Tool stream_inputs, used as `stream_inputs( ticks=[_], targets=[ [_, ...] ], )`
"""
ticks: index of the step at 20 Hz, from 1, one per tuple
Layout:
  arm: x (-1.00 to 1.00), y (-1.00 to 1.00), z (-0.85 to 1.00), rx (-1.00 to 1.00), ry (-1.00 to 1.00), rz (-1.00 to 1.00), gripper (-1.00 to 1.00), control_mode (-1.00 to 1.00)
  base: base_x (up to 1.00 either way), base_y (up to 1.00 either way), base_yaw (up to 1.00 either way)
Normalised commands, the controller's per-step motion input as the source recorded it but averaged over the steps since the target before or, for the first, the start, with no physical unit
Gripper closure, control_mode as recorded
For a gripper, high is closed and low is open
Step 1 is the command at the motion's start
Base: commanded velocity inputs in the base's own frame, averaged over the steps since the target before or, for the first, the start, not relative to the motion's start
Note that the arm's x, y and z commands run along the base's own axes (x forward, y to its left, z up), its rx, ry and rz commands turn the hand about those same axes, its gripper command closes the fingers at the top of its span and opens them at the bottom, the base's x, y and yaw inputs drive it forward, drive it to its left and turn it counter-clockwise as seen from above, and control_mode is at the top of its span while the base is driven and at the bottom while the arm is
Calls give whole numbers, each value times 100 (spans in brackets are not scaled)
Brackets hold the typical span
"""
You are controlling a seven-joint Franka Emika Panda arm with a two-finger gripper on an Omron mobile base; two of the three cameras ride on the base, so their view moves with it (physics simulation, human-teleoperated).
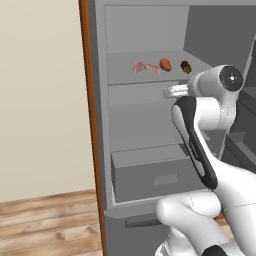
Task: Place one sweet potato and one steak in each tupperware on the nearby counter, to pack two identical lunches.
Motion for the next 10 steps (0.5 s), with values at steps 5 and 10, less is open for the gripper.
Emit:
stream_inputs(
  ticks=[5,10],
  targets=[
    [9,0,59,-1,-17,0,-100,-100,0,0,0],
    [18,0,43,0,-4,0,-100,-100,0,0,0]
  ],
)
